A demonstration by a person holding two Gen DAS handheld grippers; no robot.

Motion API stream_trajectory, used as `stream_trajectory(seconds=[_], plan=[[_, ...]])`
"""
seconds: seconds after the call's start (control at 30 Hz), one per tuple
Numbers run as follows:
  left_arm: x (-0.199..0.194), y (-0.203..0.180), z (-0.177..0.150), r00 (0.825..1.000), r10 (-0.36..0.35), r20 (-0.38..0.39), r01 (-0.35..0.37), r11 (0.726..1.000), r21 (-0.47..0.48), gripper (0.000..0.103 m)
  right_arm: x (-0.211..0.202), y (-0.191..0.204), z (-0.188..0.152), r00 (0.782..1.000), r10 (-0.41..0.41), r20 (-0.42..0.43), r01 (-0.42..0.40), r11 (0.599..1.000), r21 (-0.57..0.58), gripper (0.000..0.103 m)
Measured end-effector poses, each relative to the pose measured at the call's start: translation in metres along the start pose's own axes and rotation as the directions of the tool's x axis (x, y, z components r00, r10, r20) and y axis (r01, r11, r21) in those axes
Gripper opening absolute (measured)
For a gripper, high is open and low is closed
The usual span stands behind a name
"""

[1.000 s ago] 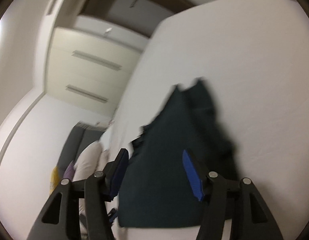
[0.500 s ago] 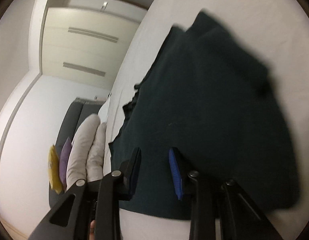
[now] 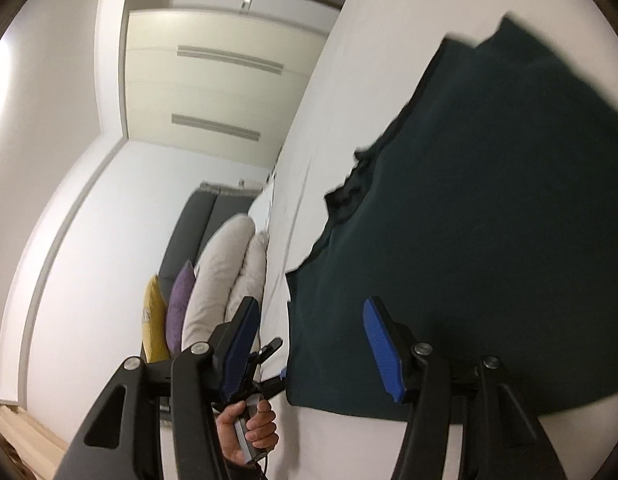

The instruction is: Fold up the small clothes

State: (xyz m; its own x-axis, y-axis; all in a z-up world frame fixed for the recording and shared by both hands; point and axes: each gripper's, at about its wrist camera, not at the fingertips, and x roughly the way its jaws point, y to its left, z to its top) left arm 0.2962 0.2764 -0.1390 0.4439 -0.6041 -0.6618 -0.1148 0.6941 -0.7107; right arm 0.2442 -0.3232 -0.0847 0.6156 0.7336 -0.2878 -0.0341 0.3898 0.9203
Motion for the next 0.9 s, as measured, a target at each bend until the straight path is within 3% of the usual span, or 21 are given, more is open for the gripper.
stream_trajectory(seconds=[0.13,0.2,0.3,0.37,0.47,0.5,0.57,0.67,0.9], plan=[[0.001,0.001,0.004,0.999,-0.042,-0.031,0.042,0.999,-0.007,0.077,0.037,0.009,-0.007,0.997,-0.004,-0.074,0.003,1.000,-0.015,0.059],[0.002,0.001,0.003,0.998,-0.042,-0.037,0.043,0.999,0.005,0.067,0.055,0.013,-0.007,0.995,-0.020,-0.099,0.018,1.000,-0.023,0.059],[0.006,0.004,0.000,0.999,-0.024,-0.045,0.024,1.000,-0.001,0.032,0.075,0.018,-0.008,0.990,-0.026,-0.136,0.022,0.999,-0.036,0.059],[0.007,0.007,-0.002,0.999,-0.032,-0.037,0.031,0.999,-0.022,0.025,0.091,0.019,-0.007,0.986,-0.030,-0.162,0.024,0.999,-0.036,0.059],[0.008,-0.005,-0.009,0.999,0.044,0.002,-0.044,0.998,0.046,0.020,0.115,0.014,-0.008,0.975,-0.096,-0.200,0.089,0.995,-0.044,0.057],[0.007,-0.011,-0.012,0.997,0.074,0.018,-0.075,0.995,0.072,0.020,0.124,0.010,-0.010,0.965,-0.145,-0.218,0.135,0.989,-0.057,0.052],[0.007,-0.021,-0.016,0.991,0.129,0.047,-0.133,0.985,0.111,0.019,0.136,0.004,-0.013,0.945,-0.232,-0.231,0.215,0.972,-0.097,0.021],[0.008,-0.039,-0.024,0.973,0.210,0.096,-0.224,0.960,0.170,0.018,0.135,-0.006,-0.013,0.942,-0.254,-0.218,0.238,0.966,-0.096,0.002],[0.007,-0.065,-0.035,0.935,0.313,0.167,-0.346,0.907,0.241,0.017,0.130,-0.012,-0.016,0.945,-0.256,-0.204,0.236,0.964,-0.120,0.000]])
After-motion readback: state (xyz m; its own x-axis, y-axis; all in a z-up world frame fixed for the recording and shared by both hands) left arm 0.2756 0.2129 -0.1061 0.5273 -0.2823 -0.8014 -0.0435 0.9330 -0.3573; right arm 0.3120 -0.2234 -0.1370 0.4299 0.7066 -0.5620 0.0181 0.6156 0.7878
